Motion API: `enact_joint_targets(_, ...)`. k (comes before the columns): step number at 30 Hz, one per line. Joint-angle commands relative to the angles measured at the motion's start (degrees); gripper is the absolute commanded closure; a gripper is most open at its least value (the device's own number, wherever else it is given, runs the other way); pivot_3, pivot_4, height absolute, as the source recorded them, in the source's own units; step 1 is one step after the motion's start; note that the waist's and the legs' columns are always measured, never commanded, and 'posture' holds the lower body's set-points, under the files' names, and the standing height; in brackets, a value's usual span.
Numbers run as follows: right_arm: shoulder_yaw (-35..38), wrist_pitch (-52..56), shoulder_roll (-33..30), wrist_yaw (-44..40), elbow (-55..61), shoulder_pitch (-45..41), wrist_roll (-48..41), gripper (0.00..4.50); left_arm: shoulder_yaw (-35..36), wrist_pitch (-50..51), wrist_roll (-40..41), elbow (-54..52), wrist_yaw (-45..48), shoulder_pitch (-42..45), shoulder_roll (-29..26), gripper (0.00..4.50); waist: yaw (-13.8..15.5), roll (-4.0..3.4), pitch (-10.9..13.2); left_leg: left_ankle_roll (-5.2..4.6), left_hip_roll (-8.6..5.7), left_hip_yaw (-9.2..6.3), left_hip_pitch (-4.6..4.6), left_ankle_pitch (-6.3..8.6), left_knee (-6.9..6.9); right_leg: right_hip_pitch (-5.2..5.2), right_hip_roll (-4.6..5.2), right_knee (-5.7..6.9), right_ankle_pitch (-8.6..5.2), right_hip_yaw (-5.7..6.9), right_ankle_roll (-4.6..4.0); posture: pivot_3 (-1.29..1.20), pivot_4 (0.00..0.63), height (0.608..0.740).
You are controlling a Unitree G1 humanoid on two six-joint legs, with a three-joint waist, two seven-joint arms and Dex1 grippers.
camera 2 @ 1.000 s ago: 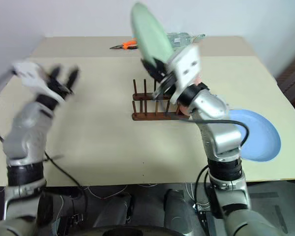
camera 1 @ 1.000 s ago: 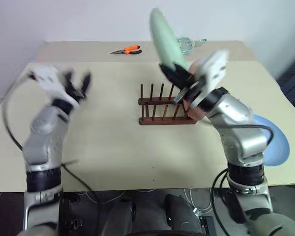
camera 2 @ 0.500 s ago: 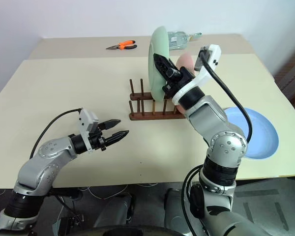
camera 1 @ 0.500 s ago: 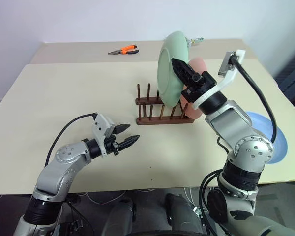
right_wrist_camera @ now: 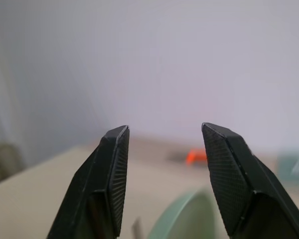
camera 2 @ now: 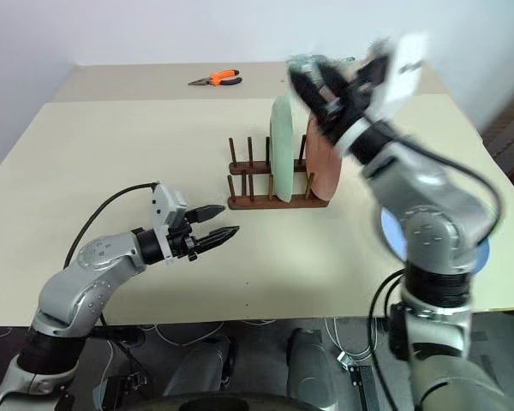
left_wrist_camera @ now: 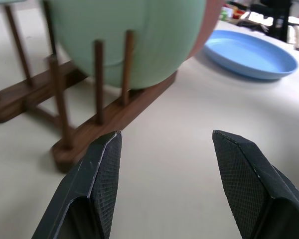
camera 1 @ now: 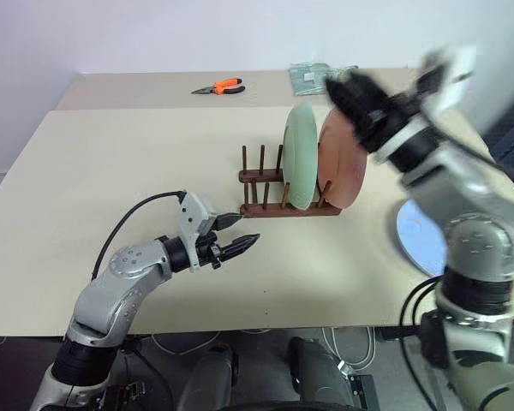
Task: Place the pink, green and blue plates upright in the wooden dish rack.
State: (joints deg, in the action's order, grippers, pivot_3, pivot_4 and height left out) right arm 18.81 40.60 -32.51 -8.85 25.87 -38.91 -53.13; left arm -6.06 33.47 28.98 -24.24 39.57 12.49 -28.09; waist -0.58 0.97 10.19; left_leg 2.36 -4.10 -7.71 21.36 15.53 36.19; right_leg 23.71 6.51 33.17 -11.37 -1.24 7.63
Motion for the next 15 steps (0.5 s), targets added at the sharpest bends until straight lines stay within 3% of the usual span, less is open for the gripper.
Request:
enact_joint_targets(1,12.2,1.5,-8.6,-4.1,-0.8,8.9,0.6,2.13,-1.3,-0.5,0.0,0.5,1.9,2.2,0.2,1.52,0.8,0.10,-0.1,0.00,0.00,0.00,0.02,0.00,0.00,-0.01,0.01,-0.04,-0.03,0.00,-0.06,0.00,0.150,0.740)
enact_joint_targets(4,15.0,3.3,-15.7,-11.7,2.9,26.9,5.4,2.13,-2.4,-2.0,-0.7,3.4,3.9,3.8,0.6,1.52,1.4,0.17,-0.1,-0.08,-0.02,-0.05,0.01,0.05,0.02,-0.15,0.08,-0.09,-0.12,0.11,0.01,0.00,0.150,0.740)
enact_joint_targets(8,9.9,1.8,-16.2,-14.6,8.3,43.0,11.9,2.13,-3.4,-3.8,-1.5,5.8,6.3,5.1,1.0,1.52,0.6,-0.13,-0.1,-0.14,0.00,0.27,-0.03,0.08,0.05,-0.10,0.16,-0.05,-0.13,-0.06,0.03,0.00,0.150,0.740)
enact_joint_targets(11,2.7,-0.4,-14.9,-12.0,7.0,50.0,21.4,2.13,-4.1,-4.9,-2.3,6.7,7.1,5.6,1.5,1.52,0.2,-0.10,-0.1,-0.13,0.04,0.38,-0.03,0.09,0.07,-0.25,0.17,-0.05,-0.27,-0.11,0.19,0.00,0.150,0.740)
enact_joint_targets(15,-4.0,-1.7,-13.9,-9.6,2.5,51.0,29.9,2.13,-4.4,-5.7,-3.0,6.6,7.5,5.0,1.9,1.52,0.1,-0.10,-0.1,-0.12,0.04,0.33,-0.07,0.09,0.15,-0.19,0.23,-0.08,-0.28,-0.05,0.15,0.00,0.150,0.740)
